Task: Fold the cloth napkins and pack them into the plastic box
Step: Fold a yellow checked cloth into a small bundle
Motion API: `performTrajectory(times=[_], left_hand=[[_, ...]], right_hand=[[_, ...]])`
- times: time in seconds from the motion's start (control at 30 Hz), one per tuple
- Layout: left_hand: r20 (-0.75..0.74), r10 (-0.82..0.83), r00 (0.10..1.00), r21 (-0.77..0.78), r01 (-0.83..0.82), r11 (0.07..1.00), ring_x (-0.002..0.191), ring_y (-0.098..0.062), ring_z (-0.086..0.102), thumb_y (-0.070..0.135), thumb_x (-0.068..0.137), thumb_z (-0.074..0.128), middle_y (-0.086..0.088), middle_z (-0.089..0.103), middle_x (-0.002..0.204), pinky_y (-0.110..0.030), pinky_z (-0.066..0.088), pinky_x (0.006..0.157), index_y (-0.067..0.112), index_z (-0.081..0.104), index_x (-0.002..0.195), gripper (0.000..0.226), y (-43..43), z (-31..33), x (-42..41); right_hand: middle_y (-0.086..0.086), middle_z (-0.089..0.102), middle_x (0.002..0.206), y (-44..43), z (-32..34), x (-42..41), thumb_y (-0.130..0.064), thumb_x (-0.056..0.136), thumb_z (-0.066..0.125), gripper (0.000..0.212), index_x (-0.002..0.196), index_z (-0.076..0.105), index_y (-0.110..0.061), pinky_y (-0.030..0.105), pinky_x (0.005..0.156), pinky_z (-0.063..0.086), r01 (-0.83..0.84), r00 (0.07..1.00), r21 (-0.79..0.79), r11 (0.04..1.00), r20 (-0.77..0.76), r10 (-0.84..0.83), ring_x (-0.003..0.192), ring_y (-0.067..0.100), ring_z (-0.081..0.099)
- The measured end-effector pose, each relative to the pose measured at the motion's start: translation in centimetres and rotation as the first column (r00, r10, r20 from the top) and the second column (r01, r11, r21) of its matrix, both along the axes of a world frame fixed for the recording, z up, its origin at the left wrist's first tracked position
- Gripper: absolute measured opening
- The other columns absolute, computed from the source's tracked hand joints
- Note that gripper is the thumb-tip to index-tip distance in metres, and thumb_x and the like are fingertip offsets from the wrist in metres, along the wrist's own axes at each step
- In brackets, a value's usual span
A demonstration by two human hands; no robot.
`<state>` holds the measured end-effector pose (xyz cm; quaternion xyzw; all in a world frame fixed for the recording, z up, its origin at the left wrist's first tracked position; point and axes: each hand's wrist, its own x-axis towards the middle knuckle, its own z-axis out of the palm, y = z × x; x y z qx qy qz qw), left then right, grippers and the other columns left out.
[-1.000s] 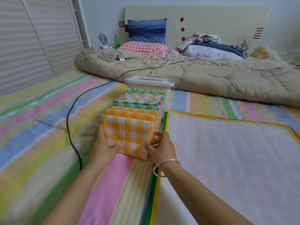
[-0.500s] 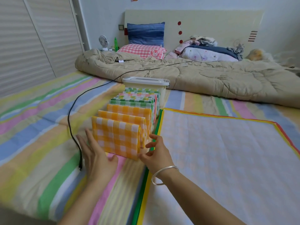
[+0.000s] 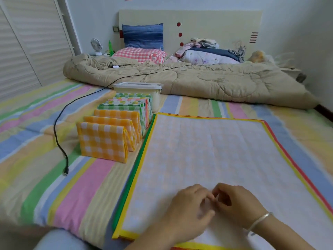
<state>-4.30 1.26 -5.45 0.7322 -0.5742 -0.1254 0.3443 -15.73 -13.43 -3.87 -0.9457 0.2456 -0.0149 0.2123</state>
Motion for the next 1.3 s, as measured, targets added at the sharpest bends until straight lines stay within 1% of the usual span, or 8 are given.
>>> performTrajectory(times=[0.13,0.23,0.43,0.57,0.83,1.03,1.17,1.3], left_hand=[[0.239,-0.141,0.961,0.225,0.087,0.97,0.121,-0.012,0.043,0.071,0.073,0.066,0.012,0.052,0.129,-0.033,0.034,0.104,0.032,0.054,0.129,0.069,-0.5,0.0,-1.3],[0.293,-0.23,0.928,0.342,0.123,0.932,0.127,-0.011,0.036,0.075,0.066,0.073,0.013,0.043,0.137,-0.033,0.03,0.109,0.033,0.049,0.137,0.086,-0.4,0.7,-1.1],[0.127,-0.188,0.974,0.376,0.128,0.918,0.13,-0.005,0.036,0.07,0.069,0.076,0.021,0.045,0.141,-0.026,0.03,0.112,0.038,0.058,0.129,0.07,-0.5,1.4,-1.0],[0.175,-0.219,0.96,0.409,0.131,0.903,0.132,-0.007,0.034,0.069,0.07,0.076,0.019,0.043,0.144,-0.025,0.03,0.11,0.037,0.055,0.131,0.072,-0.4,1.6,-1.4],[0.151,-0.198,0.968,0.442,0.113,0.89,0.129,-0.005,0.037,0.072,0.072,0.072,0.021,0.048,0.139,-0.028,0.034,0.109,0.039,0.056,0.129,0.068,-0.3,2.4,-1.6],[0.119,-0.199,0.973,0.455,0.125,0.882,0.128,-0.005,0.04,0.07,0.075,0.071,0.022,0.05,0.14,-0.029,0.034,0.109,0.04,0.059,0.126,0.06,-0.1,3.1,-1.6],[-0.029,-0.221,0.975,0.573,0.198,0.795,0.125,-0.001,0.046,0.071,0.074,0.071,0.024,0.053,0.136,-0.031,0.04,0.108,0.042,0.058,0.126,0.061,0.0,4.7,-1.2],[-0.108,-0.295,0.949,0.633,0.294,0.716,0.106,-0.002,0.061,0.041,0.088,0.071,0.016,0.068,0.113,-0.033,0.049,0.099,0.03,0.067,0.115,0.029,-0.6,6.7,-0.7]], right_hand=[[-0.026,0.059,0.084,-1.6,-1.4,-5.5,-0.063,0.062,0.058,0.018,0.077,0.054,-0.053,0.019,0.065,0.045,-0.052,0.989,-0.062,0.997,0.134,0.059,0.073,-0.004,0.052],[-0.027,0.058,0.1,-1.8,-1.2,-8.4,-0.075,0.069,0.066,0.041,0.096,0.064,-0.044,0.013,0.08,0.044,-0.218,0.958,-0.097,0.971,0.171,0.232,0.091,-0.003,0.054],[-0.024,0.058,0.121,-1.4,-2.5,-10.1,-0.081,0.067,0.065,0.057,0.108,0.066,-0.041,0.019,0.094,0.041,-0.242,0.93,-0.008,0.97,0.282,0.234,0.113,-0.002,0.051],[-0.028,0.059,0.121,-1.4,-2.1,-10.3,-0.084,0.066,0.06,0.054,0.101,0.067,-0.043,0.019,0.097,0.042,-0.188,0.941,0.086,0.978,0.3,0.154,0.116,-0.004,0.05],[-0.026,0.069,0.108,0.0,-2.5,-10.7,-0.056,0.083,0.053,0.024,0.089,0.066,-0.037,0.018,0.077,0.054,-0.099,0.927,-0.222,0.97,0.333,0.171,0.106,-0.005,0.061],[-0.015,0.069,0.075,2.2,-2.2,-11.1,-0.046,0.098,0.036,0.037,0.079,0.065,-0.03,0.026,0.044,0.05,-0.044,0.919,-0.427,0.903,0.338,0.204,0.068,0.007,0.067],[-0.015,0.059,0.057,2.5,-0.6,-11.3,-0.044,0.09,0.045,0.014,0.085,0.053,-0.034,0.027,0.039,0.039,0.032,0.937,-0.309,0.95,0.339,0.079,0.049,0.01,0.056],[-0.029,0.054,0.053,1.3,2.5,-10.5,-0.037,0.095,0.056,0.015,0.08,0.057,-0.036,0.017,0.051,0.032,-0.044,0.978,-0.005,0.999,0.206,0.044,0.056,0.003,0.053]])
